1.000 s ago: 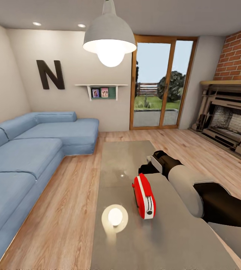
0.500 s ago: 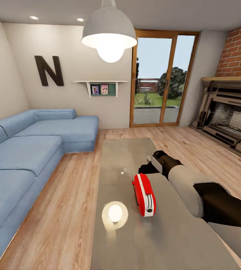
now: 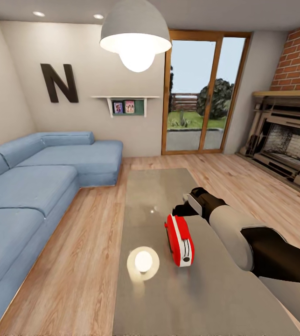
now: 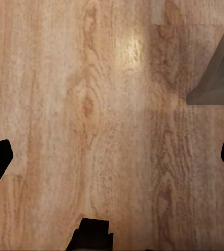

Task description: Turn on the radio receiver that's on the table in the living room.

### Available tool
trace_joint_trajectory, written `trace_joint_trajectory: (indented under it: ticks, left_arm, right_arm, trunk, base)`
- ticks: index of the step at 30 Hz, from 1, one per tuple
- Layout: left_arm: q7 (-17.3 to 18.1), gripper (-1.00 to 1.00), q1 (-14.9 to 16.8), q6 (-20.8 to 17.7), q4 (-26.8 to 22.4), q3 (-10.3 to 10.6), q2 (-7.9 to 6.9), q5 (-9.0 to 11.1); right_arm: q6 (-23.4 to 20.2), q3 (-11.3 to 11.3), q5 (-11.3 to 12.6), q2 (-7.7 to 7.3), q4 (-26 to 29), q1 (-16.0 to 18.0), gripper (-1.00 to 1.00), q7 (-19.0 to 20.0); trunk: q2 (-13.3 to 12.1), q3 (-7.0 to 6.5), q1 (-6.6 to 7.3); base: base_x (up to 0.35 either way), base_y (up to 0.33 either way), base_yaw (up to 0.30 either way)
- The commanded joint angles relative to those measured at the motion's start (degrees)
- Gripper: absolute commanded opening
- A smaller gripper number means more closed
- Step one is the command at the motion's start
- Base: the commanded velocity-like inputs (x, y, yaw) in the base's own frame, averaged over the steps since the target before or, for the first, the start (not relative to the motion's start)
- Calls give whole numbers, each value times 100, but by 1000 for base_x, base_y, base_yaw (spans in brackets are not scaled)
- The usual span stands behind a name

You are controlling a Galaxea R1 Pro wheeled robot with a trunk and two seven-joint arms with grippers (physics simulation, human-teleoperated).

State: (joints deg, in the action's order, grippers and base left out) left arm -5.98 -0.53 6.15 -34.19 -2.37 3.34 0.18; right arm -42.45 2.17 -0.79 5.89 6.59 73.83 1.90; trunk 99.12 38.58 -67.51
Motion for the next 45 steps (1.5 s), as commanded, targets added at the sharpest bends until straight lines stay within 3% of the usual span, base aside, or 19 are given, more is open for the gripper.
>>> trace_joint_trajectory:
  ticks: [1,10,45]
  left_arm:
    - [0,100,0,0,0,0,0,0]
    - [0,100,0,0,-2,0,-57,-9]
    - [0,100,0,0,-3,0,-58,-26]
  right_arm:
    - [0,-1,0,0,0,0,100,1]
    - [0,2,0,0,0,0,100,-1]
    - [0,2,6,-18,0,0,100,-11]
  trunk:
    - [0,10,0]
    - [0,94,0]
    - [0,421,0]
  base:
    - [0,0,0]
    - [0,0,0]
    - [0,0,0]
